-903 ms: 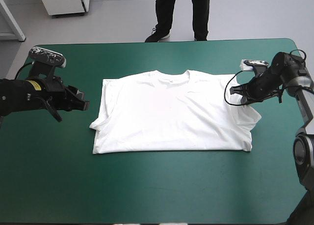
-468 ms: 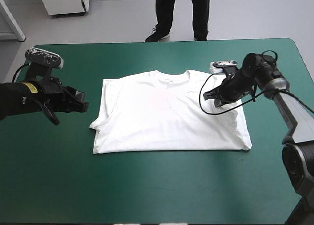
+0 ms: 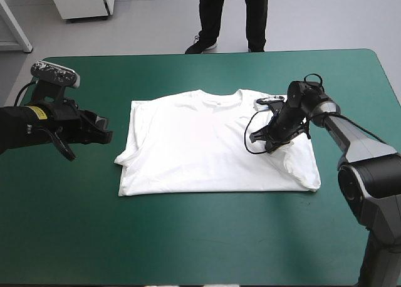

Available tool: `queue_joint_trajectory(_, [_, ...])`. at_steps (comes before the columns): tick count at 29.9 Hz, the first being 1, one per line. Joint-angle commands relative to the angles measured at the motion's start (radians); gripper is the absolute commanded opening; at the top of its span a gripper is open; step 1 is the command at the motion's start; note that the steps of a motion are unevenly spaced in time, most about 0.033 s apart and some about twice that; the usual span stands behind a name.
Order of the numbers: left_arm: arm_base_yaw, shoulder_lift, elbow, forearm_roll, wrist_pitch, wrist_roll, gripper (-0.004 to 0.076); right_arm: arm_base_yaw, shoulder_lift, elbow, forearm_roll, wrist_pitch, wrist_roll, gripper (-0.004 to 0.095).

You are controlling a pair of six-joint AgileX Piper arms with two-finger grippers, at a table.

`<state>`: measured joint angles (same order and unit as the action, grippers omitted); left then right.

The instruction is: Fold the cloth

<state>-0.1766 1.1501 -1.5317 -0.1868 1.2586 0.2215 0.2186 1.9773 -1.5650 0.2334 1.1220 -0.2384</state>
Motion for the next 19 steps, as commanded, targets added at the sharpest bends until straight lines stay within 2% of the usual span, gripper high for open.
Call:
queue_joint_trajectory(1, [0.001, -0.022, -0.030, -0.026, 0.027, -0.003, 0.0312, 0.001, -0.023, -0.023, 0.008, -0.002, -0.007, -0.0018])
queue_joint_trajectory(5, [0.001, -0.030, -0.030, -0.019, 0.027, 0.004, 0.0312, 0.001, -0.023, -0.027, 0.059, 0.033, -0.033, 0.0012])
queue_joint_trajectory(8, [0.001, -0.039, -0.030, -0.019, 0.027, 0.004, 0.0312, 0.001, -0.023, -0.051, 0.061, 0.090, -0.033, 0.0080])
queue_joint_trajectory(12, [0.001, -0.063, -0.030, -0.019, 0.029, 0.004, 0.0312, 0.001, -0.053, -0.087, 0.058, 0.098, -0.017, 0.0175])
queue_joint_trajectory(19, [0.001, -0.103, -0.032, -0.015, 0.029, 0.004, 0.0312, -0.008, -0.150, -0.127, 0.026, 0.096, 0.005, 0.0457])
